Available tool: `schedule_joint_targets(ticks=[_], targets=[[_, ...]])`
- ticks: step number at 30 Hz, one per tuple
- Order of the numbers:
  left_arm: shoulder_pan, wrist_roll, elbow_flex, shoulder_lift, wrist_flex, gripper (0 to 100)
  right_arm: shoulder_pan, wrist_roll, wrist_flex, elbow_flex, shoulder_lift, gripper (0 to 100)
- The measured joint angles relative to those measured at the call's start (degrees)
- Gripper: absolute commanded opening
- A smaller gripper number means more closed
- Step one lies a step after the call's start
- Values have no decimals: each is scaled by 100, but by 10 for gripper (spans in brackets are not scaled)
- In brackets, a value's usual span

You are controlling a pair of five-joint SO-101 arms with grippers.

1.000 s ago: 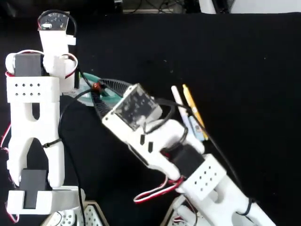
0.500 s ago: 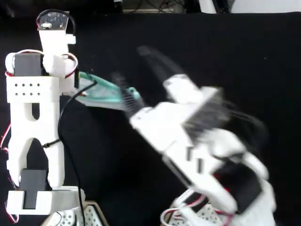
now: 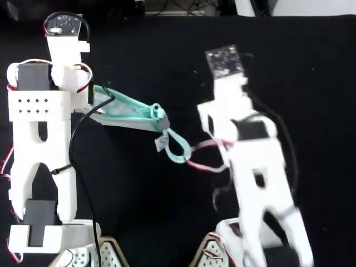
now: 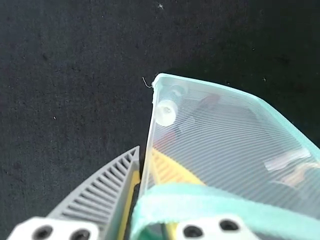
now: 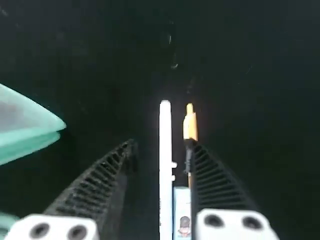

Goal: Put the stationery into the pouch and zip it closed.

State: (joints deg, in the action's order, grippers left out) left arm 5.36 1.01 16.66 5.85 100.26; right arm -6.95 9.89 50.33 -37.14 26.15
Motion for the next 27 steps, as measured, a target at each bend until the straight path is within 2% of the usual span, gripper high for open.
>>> schedule_joint_targets(ticks=[9,18,20,24,27], targets=[[0,0,0,0,-9,30,9,-9,-132,1899,-3244,194],[0,0,0,0,-9,30,9,360,-132,3130,-5090,192],[0,0,0,0,-9,30,9,492,-44,3341,-5319,155],[0,0,0,0,-9,30,70,659,396,3930,-5688,10],[0,0,-123,0,-18,30,70,677,677,4264,-5864,11]])
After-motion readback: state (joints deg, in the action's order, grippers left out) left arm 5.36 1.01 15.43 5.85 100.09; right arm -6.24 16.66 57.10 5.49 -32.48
